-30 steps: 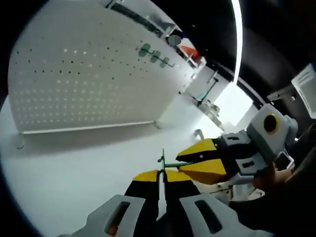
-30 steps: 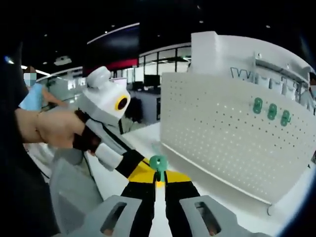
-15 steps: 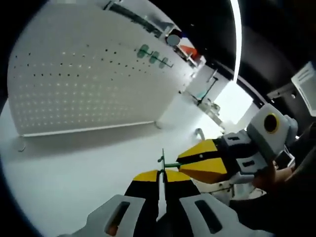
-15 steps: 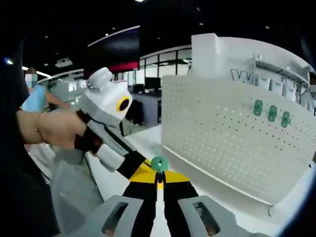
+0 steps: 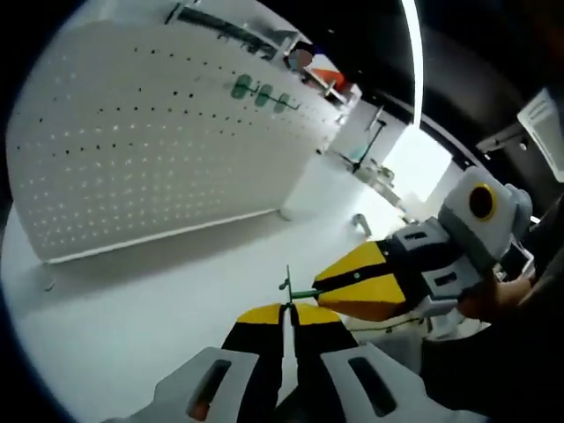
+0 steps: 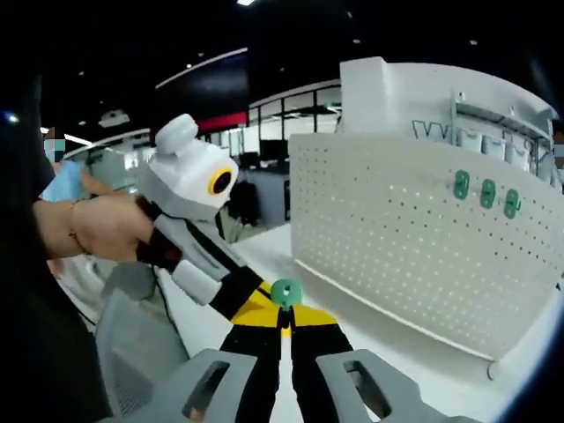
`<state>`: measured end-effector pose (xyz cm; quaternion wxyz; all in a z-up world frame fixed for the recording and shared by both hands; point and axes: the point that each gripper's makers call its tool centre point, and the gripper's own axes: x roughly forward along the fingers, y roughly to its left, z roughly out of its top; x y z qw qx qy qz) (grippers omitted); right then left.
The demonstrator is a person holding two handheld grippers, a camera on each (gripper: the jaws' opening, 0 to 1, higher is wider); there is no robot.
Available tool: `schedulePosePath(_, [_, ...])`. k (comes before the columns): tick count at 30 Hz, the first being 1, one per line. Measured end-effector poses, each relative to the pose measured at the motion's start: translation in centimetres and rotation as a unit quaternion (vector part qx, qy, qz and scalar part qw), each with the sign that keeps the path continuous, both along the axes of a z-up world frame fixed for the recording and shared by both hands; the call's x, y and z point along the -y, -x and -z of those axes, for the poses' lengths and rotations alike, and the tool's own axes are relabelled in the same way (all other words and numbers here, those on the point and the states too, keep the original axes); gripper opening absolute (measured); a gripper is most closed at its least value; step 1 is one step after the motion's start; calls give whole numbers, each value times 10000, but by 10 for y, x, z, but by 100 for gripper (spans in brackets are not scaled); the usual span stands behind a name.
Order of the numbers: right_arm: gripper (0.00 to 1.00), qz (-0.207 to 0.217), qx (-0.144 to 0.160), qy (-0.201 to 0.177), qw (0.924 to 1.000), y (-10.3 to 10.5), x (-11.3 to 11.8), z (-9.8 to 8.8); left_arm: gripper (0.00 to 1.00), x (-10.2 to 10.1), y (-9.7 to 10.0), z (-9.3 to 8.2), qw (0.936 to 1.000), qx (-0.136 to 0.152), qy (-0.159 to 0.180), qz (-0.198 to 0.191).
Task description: Insert the hook assembly into the mounting plate slot until the hook locks in place.
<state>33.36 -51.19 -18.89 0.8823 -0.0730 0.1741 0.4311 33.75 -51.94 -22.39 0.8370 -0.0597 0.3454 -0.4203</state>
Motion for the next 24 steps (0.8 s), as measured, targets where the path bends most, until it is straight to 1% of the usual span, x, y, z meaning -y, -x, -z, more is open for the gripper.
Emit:
schedulePosePath(1, [0,22,-60,-12,10000,1,0,1,4,2,1,1,10000,34,-47,70])
schedulePosePath(3, [0,36,-81,-8,10000,1,0,2,4,4,3,3,9997,148,-96,149])
schedulePosePath(5, [0,45,-124,-35,9999,1,1,3,5,8,8,5,9985,286,-129,457])
schedulePosePath(6, [0,51,-141,-35,9999,1,1,4,6,8,7,6,9990,242,-104,357])
schedulePosePath(8, [0,80,-226,-88,9997,1,3,6,6,7,7,7,9993,173,-41,324])
schedulePosePath(9, [0,136,-360,-221,9990,2,3,6,6,7,7,7,9993,164,-24,325])
schedulePosePath(10, [0,192,-407,-321,9985,0,5,6,6,7,7,7,9994,168,2,317])
schedulePosePath(12, [0,232,-451,-387,9980,-1,7,5,7,6,6,5,9993,217,58,285])
schedulePosePath(14, [0,258,-542,-451,9972,0,8,6,13,6,6,3,9992,258,110,274])
schedulePosePath(15, [0,269,-566,-495,9968,0,9,6,18,6,6,3,9992,253,122,280])
schedulePosePath(16, [0,294,-616,-605,9958,0,9,6,27,6,6,4,9993,216,120,267])
schedulePosePath(17, [0,310,-680,-660,9950,0,9,6,33,6,7,5,9994,207,101,264])
schedulePosePath(19, [0,341,-724,-715,9942,-1,10,7,43,6,7,6,9993,252,35,281])
schedulePosePath(24, [0,361,-777,-749,9935,0,11,8,54,12,12,5,9987,290,64,410])
